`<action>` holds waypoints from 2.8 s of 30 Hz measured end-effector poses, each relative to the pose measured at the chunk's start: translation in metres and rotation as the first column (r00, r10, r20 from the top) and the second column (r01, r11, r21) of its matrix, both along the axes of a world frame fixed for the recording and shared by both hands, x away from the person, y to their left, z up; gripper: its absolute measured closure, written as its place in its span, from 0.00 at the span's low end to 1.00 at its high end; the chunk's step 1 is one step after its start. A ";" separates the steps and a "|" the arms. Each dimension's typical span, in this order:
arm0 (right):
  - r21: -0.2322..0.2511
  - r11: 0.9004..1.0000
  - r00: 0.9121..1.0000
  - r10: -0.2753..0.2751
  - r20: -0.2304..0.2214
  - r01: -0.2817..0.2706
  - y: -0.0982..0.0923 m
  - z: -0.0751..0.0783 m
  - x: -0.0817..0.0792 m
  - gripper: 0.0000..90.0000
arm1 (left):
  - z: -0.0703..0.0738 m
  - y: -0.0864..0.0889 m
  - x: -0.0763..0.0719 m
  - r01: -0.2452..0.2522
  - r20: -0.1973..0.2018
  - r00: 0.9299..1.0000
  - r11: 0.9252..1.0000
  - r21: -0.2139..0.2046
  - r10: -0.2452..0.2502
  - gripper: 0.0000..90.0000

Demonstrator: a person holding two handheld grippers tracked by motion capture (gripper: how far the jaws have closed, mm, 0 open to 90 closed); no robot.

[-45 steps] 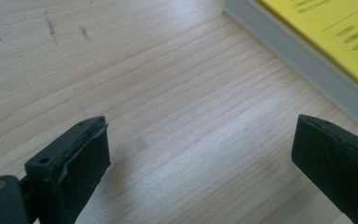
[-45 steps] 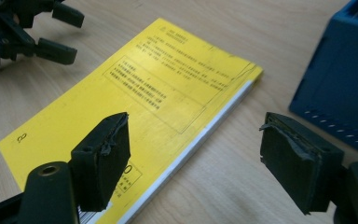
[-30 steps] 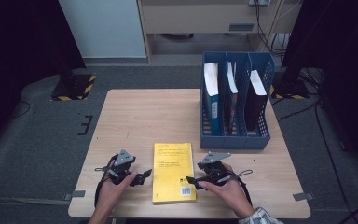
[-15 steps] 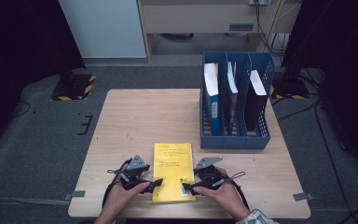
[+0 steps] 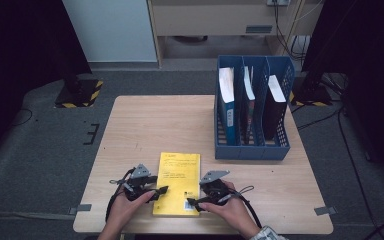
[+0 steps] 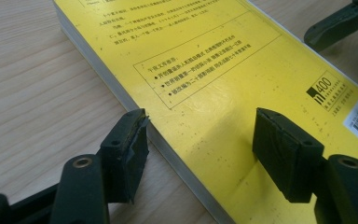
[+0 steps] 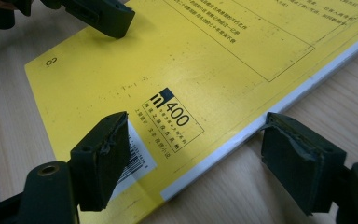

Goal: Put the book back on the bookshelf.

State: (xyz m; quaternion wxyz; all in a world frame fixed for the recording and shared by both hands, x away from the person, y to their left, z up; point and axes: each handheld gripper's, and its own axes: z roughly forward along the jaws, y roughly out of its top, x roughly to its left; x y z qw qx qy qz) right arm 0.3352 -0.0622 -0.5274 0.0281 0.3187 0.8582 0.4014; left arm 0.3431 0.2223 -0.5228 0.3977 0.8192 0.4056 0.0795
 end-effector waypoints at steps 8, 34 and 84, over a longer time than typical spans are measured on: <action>0.045 0.999 1.000 -0.022 0.018 0.021 0.019 -0.005 0.008 0.27 | 0.001 0.011 0.005 -0.054 0.012 0.999 0.998 0.026 0.053 0.34; 0.048 0.999 1.000 -0.023 0.006 0.023 0.019 -0.006 0.016 0.23 | -0.005 0.008 0.004 -0.072 -0.023 0.997 0.997 0.001 0.072 0.17; 0.073 0.996 0.998 -0.052 0.034 0.050 0.024 -0.010 0.009 0.21 | 0.016 0.011 -0.002 0.034 -0.022 0.999 0.986 -0.161 -0.038 0.22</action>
